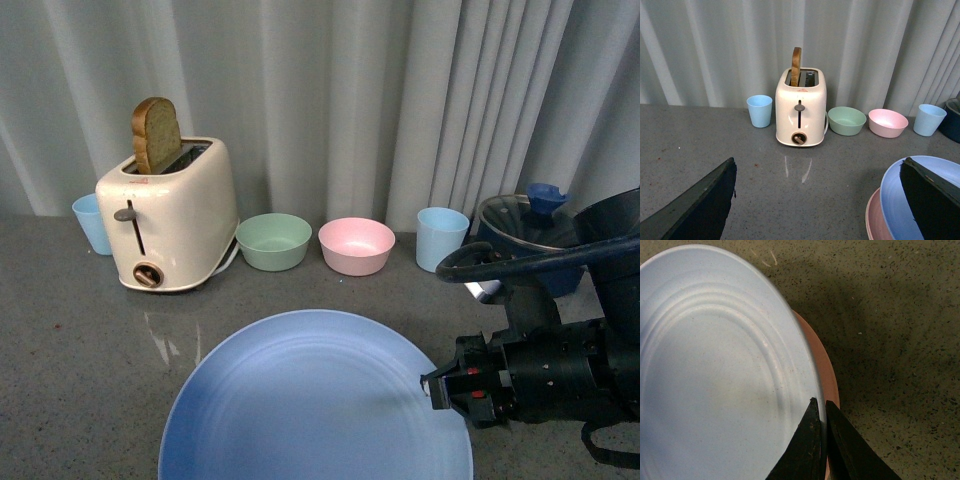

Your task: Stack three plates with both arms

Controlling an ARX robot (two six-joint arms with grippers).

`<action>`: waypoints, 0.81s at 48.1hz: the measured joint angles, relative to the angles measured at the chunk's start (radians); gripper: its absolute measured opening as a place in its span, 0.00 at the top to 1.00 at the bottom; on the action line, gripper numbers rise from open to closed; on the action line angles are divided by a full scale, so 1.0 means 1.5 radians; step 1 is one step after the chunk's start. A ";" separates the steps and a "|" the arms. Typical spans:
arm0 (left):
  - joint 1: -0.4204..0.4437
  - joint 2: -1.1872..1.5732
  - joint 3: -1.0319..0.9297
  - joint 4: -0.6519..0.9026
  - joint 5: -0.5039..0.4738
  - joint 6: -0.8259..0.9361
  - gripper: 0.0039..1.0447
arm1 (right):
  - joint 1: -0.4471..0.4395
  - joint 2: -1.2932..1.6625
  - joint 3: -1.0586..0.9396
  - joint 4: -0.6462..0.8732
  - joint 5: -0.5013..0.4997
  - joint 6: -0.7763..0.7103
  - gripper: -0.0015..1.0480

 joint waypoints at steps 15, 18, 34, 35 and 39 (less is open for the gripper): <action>0.000 0.000 0.000 0.000 0.000 0.000 0.06 | -0.004 -0.003 0.003 -0.004 -0.026 0.007 0.64; 0.000 0.000 0.000 0.000 0.000 0.000 0.06 | -0.005 -0.012 0.001 -0.007 -0.027 0.005 0.56; 0.000 0.000 0.000 0.000 0.000 0.000 0.06 | -0.076 -0.178 -0.073 0.054 0.016 0.027 0.06; 0.000 0.000 0.000 0.000 0.000 0.000 0.06 | -0.080 -0.186 -0.076 0.061 0.021 0.029 0.07; 0.000 0.000 0.000 0.000 0.000 0.000 0.06 | -0.090 -0.203 -0.076 0.068 0.027 0.035 0.07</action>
